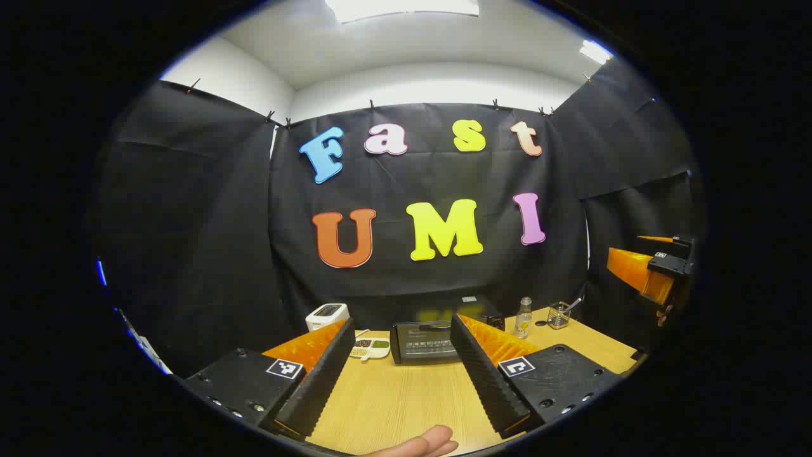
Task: Open the electric oven with the left hand, put the food in, and close the electric oven.
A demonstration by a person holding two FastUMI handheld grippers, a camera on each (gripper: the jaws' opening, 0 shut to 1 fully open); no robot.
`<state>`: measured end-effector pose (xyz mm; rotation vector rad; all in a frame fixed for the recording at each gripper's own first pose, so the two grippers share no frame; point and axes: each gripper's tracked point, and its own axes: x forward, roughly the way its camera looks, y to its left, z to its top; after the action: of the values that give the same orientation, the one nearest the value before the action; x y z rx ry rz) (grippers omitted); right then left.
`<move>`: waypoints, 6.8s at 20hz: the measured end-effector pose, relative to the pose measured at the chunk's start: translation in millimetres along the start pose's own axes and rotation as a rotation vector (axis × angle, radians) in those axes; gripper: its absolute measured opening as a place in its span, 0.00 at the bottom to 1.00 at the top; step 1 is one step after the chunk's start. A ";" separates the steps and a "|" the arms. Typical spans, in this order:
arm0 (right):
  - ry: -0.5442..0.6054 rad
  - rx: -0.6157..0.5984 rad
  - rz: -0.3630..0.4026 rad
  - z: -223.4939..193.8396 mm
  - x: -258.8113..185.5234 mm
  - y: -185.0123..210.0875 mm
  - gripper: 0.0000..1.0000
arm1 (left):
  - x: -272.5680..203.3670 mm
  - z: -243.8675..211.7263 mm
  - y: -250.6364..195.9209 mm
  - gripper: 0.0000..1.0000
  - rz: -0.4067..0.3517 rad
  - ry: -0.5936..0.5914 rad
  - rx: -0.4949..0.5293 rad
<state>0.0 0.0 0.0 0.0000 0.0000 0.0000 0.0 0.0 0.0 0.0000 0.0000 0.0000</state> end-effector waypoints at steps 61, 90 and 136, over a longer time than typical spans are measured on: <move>0.054 0.066 -0.060 -88.6 116.5 -140.2 1.00 | 343.4 -205.7 -108.4 0.99 -0.170 0.462 -0.049; 0.236 0.104 -0.014 -158.6 126.3 -124.3 1.00 | 180.3 -355.8 -103.8 0.95 -0.164 0.603 -0.056; 1.043 0.496 0.387 -335.8 159.3 -20.0 0.12 | 51.9 -99.0 -11.9 0.95 -0.011 0.026 -0.065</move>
<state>159.3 -20.0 -335.8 0.4963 1.0434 0.3870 51.9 -11.9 -99.0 -0.0649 0.0265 -0.0112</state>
